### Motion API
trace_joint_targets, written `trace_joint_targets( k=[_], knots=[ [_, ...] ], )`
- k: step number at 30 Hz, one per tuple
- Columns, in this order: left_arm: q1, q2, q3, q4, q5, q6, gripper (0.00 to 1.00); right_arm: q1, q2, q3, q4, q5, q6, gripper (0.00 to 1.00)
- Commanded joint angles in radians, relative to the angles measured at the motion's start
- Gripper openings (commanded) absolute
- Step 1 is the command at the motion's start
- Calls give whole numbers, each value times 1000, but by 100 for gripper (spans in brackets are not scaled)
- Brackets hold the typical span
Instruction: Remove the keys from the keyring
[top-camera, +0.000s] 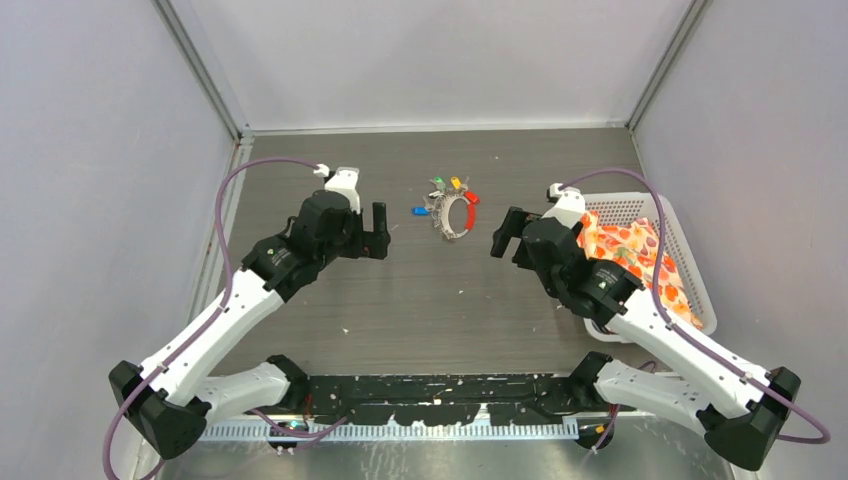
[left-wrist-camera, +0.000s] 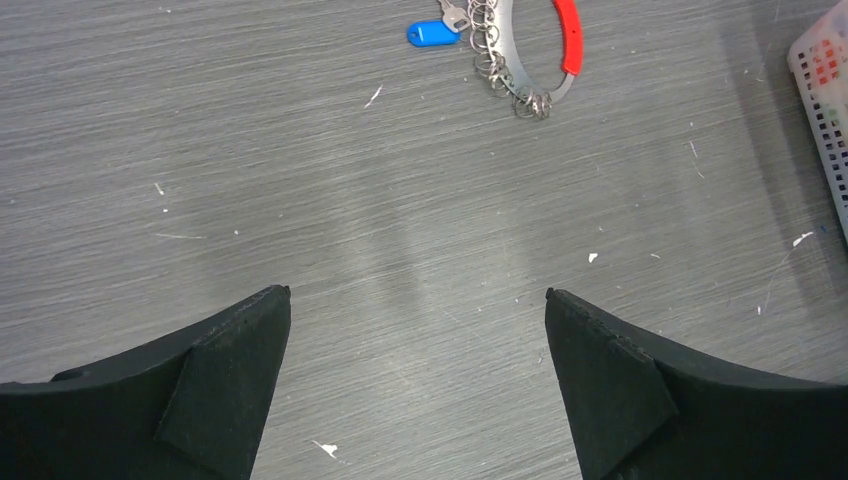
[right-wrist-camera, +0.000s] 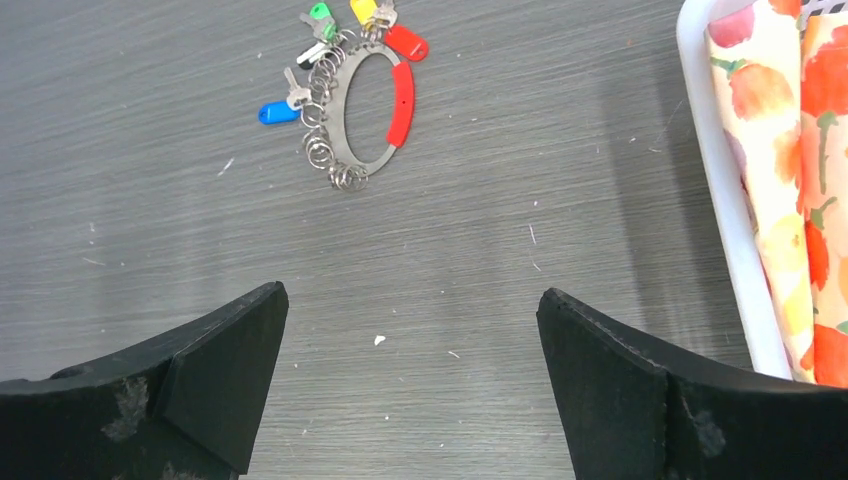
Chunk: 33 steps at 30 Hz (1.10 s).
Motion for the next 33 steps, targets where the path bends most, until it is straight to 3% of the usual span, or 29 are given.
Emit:
trace_joint_targets(
  k=[1, 6, 17, 22, 29, 33],
  knots=[
    [1, -14, 36, -16, -39, -4, 100, 0, 51, 24, 26, 1, -16, 100],
    [2, -25, 28, -33, -7, 5, 100, -17, 204, 122, 55, 17, -63, 100],
    [2, -86, -38, -51, 87, -28, 100, -218, 711, 420, 120, -145, -95, 100],
    [3, -103, -53, -54, 108, -31, 100, -271, 947, 588, 125, -185, -120, 88],
    [4, -99, -19, -78, 112, -16, 100, -245, 1218, 796, 53, -189, -137, 67],
    [3, -94, -20, -67, 110, -12, 100, -193, 1270, 797, 21, -75, -138, 66]
  ],
)
